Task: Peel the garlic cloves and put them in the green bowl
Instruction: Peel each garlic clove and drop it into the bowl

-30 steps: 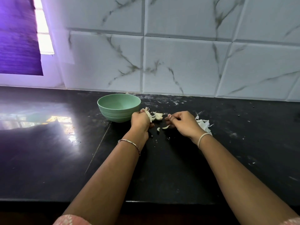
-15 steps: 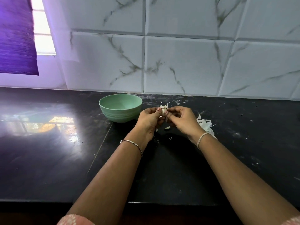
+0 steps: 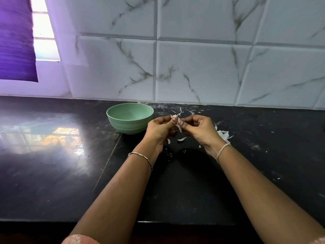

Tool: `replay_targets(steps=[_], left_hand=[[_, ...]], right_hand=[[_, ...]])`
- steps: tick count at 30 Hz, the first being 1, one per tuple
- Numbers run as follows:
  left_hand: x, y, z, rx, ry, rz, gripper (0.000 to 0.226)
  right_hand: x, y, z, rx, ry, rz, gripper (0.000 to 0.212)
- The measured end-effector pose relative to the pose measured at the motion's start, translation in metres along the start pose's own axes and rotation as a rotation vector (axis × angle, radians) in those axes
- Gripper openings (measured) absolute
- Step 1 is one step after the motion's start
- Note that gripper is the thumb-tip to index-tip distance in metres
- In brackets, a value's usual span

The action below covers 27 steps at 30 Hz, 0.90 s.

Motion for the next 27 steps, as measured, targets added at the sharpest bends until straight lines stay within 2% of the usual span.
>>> replay_targets(steps=[4, 5, 8, 12, 15, 17, 19, 22, 27], left_hand=[[0.001, -0.001, 0.003, 0.045, -0.039, -0.007, 0.005], [0.001, -0.002, 0.005, 0.07, -0.037, -0.008, 0.009], [0.0, -0.004, 0.009, 0.11, -0.008, -0.002, 0.024], [0.0, -0.005, 0.01, 0.1, 0.028, -0.012, 0.008], [0.001, -0.005, 0.009, 0.09, 0.073, -0.028, 0.006], [0.0, -0.005, 0.009, 0.082, 0.066, -0.035, 0.018], [-0.001, -0.005, 0.01, 0.089, 0.047, -0.033, 0.017], [-0.002, -0.007, 0.01, 0.091, 0.057, -0.026, 0.01], [-0.003, -0.01, 0.016, 0.119, 0.049, -0.02, 0.012]], right_hand=[[0.004, -0.002, -0.003, -0.023, -0.016, -0.021, 0.009], [0.006, -0.003, -0.004, -0.038, -0.031, -0.031, 0.006], [0.008, -0.002, -0.005, -0.082, -0.108, -0.057, 0.018], [0.006, 0.002, -0.004, -0.118, -0.214, -0.049, 0.018], [0.007, 0.006, -0.01, -0.183, -0.194, -0.01, 0.014], [0.01, 0.007, -0.02, -0.219, -0.19, 0.003, 0.007], [0.014, 0.008, -0.038, -0.29, -0.32, -0.025, 0.001], [0.021, 0.006, -0.07, -0.429, -0.602, -0.042, 0.016], [0.017, 0.0, -0.104, -0.567, -0.868, 0.067, 0.014]])
Point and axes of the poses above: each hand's wrist, its own y-axis towards the middle knuckle, its own z-axis out of the palm, x = y × z, the point moved 6 cm from there along y, towards the middle knuckle, and after that the axes turned 15 degrees about z, right-handed, at the moved point
